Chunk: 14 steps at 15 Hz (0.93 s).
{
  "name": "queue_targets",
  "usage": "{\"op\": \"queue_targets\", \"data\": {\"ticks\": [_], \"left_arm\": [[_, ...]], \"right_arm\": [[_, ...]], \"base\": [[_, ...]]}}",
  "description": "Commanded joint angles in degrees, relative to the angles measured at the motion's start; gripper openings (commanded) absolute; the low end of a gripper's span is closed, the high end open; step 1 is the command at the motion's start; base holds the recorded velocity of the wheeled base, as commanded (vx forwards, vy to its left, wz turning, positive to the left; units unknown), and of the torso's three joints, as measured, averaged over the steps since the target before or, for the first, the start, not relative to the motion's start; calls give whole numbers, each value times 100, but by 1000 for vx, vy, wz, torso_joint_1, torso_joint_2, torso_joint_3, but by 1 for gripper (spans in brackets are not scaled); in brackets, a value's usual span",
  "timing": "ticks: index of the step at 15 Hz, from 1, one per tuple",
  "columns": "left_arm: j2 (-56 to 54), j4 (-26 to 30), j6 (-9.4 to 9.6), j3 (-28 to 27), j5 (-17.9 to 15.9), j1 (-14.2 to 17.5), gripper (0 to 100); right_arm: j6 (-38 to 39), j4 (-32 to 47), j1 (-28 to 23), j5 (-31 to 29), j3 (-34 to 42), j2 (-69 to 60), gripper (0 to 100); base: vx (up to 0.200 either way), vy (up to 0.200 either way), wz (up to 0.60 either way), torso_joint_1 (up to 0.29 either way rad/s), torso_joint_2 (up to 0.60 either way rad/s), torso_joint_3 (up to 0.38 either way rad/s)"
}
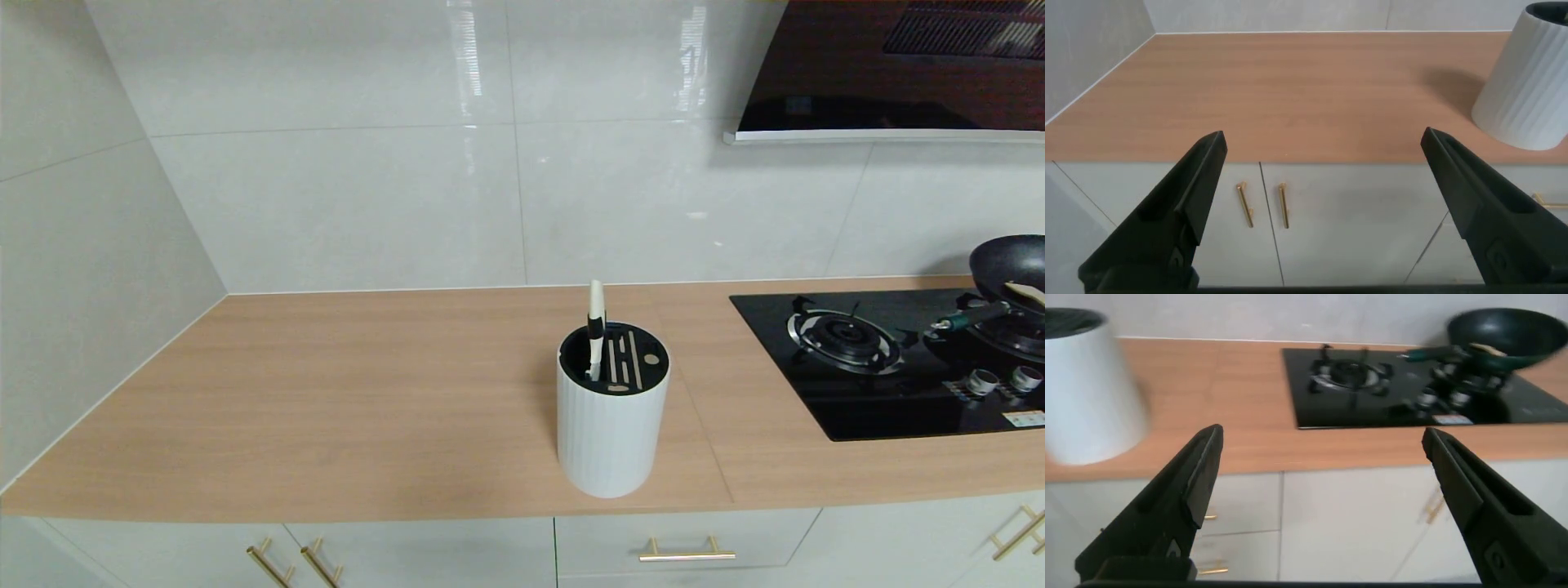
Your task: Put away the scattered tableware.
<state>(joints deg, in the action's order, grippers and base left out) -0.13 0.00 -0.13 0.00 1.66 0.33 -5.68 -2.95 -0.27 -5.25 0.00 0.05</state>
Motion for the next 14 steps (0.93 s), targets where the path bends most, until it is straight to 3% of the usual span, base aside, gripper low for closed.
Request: {"op": "queue_targets", "data": {"ticks": [1, 3, 4, 6, 14], "left_arm": [[13, 0, -4, 0, 10, 2, 100], [13, 0, -4, 0, 1, 2, 100], [13, 0, -4, 0, 10, 2, 100], [13, 0, -4, 0, 1, 2, 100], [13, 0, -4, 0, 10, 2, 100]], "right_arm": [[58, -4, 0, 833, -9, 13, 100], [137, 5, 0, 1158, -9, 21, 100], [137, 5, 0, 1105, -9, 13, 100], [533, 383, 0, 341, -18, 13, 100], [630, 286, 0, 358, 0, 13, 100]], "base": [[0, 0, 0, 0, 0, 0], [0, 0, 0, 0, 0, 0], [0, 0, 0, 0, 0, 0], [0, 0, 0, 0, 0, 0], [0, 0, 0, 0, 0, 0]]}}
